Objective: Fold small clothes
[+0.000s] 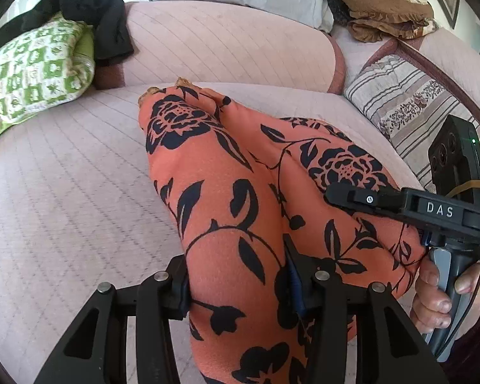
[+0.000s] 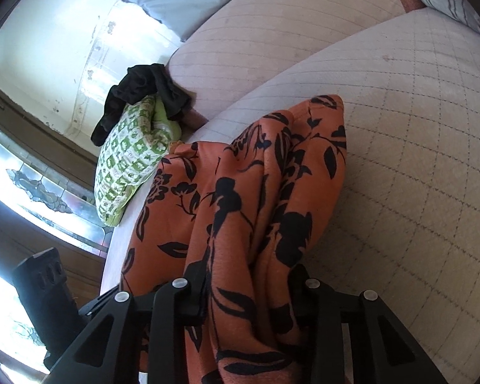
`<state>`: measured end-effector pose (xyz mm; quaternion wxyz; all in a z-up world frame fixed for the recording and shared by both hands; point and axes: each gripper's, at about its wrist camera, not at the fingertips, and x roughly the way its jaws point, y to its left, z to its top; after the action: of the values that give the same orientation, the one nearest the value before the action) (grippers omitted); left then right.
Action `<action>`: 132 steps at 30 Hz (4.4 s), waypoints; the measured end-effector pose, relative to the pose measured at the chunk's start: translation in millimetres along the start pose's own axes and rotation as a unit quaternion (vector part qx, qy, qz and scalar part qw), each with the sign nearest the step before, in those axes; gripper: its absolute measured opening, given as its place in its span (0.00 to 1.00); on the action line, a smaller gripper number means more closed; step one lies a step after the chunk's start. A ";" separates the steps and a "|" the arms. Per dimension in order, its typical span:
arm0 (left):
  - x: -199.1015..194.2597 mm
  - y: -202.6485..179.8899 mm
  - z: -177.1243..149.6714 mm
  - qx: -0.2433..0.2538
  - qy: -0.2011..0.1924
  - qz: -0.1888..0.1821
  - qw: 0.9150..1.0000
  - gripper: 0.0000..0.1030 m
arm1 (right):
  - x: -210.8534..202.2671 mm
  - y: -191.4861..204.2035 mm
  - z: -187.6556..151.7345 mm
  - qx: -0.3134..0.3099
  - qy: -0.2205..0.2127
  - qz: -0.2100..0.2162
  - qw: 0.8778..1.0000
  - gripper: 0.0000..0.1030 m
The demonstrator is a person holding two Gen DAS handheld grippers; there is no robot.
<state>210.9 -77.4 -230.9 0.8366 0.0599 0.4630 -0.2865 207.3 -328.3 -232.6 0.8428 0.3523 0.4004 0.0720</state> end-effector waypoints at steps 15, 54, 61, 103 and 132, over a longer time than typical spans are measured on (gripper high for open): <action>-72.9 5.4 -27.7 0.001 -0.039 0.052 0.998 0.47 | -13.4 45.5 -30.6 -0.027 -0.016 0.042 0.999 0.34; -92.1 23.8 -94.4 -0.053 -0.006 0.173 0.983 0.61 | -20.4 48.9 -71.3 -0.009 0.028 -0.045 0.999 0.54; -119.1 11.2 -101.3 -0.040 -0.039 0.203 0.978 0.61 | -63.9 56.0 -72.1 -0.045 -0.028 -0.072 0.996 0.55; -241.9 -55.3 -74.9 -0.031 -0.144 0.277 0.950 0.84 | -192.1 116.0 -119.8 -0.161 -0.111 -0.115 0.974 0.58; -376.9 -107.9 -100.9 -0.017 -0.277 0.288 0.917 0.99 | -287.2 215.2 -163.9 -0.240 -0.218 -0.150 0.934 0.68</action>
<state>-74.9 29.8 34.9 0.9785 0.0948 0.1807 -0.0301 -69.1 -196.7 16.3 0.9698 0.0820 0.2262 -0.0398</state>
